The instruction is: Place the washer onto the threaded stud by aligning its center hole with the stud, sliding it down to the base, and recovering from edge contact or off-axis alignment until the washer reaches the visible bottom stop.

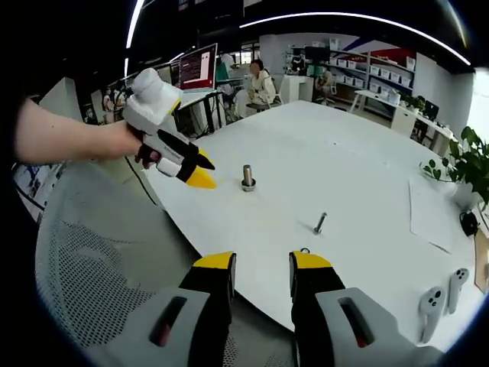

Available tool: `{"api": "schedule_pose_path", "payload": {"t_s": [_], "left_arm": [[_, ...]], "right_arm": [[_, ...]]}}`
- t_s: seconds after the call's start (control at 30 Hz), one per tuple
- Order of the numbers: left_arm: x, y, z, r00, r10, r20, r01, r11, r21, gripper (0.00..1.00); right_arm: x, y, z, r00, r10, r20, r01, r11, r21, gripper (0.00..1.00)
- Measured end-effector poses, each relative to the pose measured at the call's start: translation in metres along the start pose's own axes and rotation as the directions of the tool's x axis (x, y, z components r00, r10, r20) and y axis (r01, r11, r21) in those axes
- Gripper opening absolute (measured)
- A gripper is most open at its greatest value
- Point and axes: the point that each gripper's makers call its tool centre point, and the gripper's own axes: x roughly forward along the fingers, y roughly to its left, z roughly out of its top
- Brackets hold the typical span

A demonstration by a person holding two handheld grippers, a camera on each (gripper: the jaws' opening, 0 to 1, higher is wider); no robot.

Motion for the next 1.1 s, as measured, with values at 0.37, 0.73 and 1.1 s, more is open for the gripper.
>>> {"api": "schedule_pose_path", "payload": {"t_s": [0.37,0.73,1.1], "left_arm": [[-0.022,0.005,0.001,0.996,0.023,0.088,-0.020,0.999,-0.039,0.32],[-0.028,0.010,0.014,0.988,0.021,0.155,-0.011,0.998,-0.063,0.32],[-0.023,0.005,0.013,0.985,-0.010,0.172,0.023,0.997,-0.072,0.31]], "right_arm": [[0.000,-0.002,0.000,1.000,-0.004,-0.001,0.004,1.000,0.018,0.31],[0.002,-0.002,-0.004,1.000,-0.008,-0.023,0.008,1.000,0.020,0.31],[0.003,-0.009,-0.008,0.998,-0.039,-0.044,0.041,0.998,0.044,0.32]]}}
